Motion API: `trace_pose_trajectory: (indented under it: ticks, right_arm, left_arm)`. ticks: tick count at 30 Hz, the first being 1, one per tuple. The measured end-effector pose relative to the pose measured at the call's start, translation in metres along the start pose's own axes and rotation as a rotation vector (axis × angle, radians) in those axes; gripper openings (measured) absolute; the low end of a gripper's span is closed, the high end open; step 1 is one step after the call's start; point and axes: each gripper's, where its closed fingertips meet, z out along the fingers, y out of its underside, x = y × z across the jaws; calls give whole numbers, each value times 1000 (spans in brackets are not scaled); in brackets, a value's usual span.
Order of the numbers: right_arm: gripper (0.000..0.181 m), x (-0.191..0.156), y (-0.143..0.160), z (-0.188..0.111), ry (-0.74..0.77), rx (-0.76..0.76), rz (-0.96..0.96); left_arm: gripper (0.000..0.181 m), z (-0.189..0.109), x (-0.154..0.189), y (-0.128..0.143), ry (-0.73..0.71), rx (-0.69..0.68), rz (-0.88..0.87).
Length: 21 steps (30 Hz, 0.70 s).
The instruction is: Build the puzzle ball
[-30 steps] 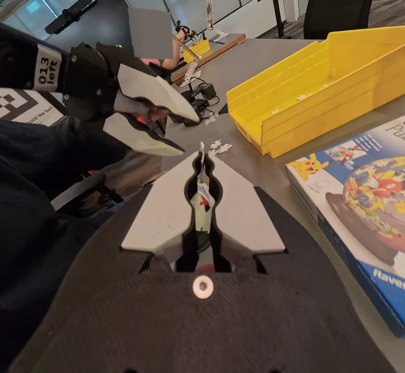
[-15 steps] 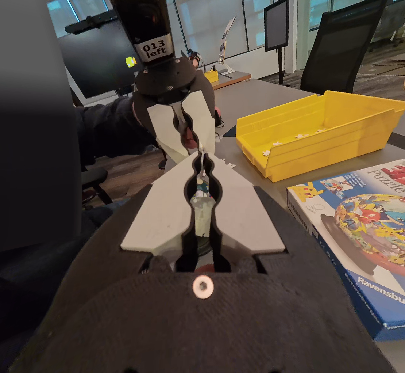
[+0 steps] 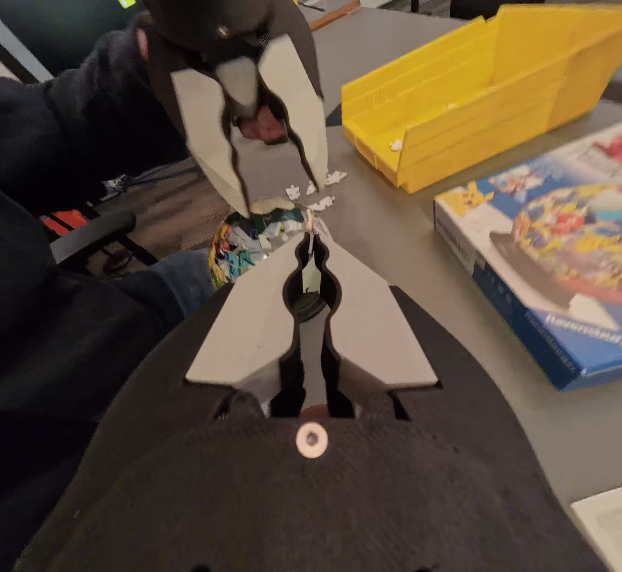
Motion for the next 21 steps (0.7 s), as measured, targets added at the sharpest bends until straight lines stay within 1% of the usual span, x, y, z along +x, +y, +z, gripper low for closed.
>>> trace_pose_trajectory:
  ticks: [2,4,6,8,9,11,13,14,18,21]
  right_arm:
    - [0,3,22,6,3,-38,63]
    - [0,-1,43,17,-24,-59,148]
    - [0,-3,66,30,-31,-114,193]
    - [0,-3,81,40,-25,-135,234]
    - [0,-2,86,45,-24,-147,254]
    - [0,-1,95,52,-10,-171,267]
    - [0,-2,101,59,-7,-199,275]
    - [0,-1,103,62,1,-207,281]
    - [0,5,112,71,28,-255,301]
    - [0,7,116,76,37,-276,315]
  left_arm:
    - [47,-10,2,6,-29,3,-4]
    - [70,-20,3,24,-84,-29,-8]
    - [91,-27,10,42,-116,-30,-18]
    - [118,-29,16,65,-148,-53,-30]
    - [125,-28,19,76,-157,-58,-50]
    - [133,-22,28,91,-142,-36,-86]
    - [137,-16,22,110,-199,-60,-99]
    - [137,-13,23,115,-193,-50,-104]
    - [136,5,28,129,-150,-38,-102]
    - [135,14,31,130,-114,7,-116]
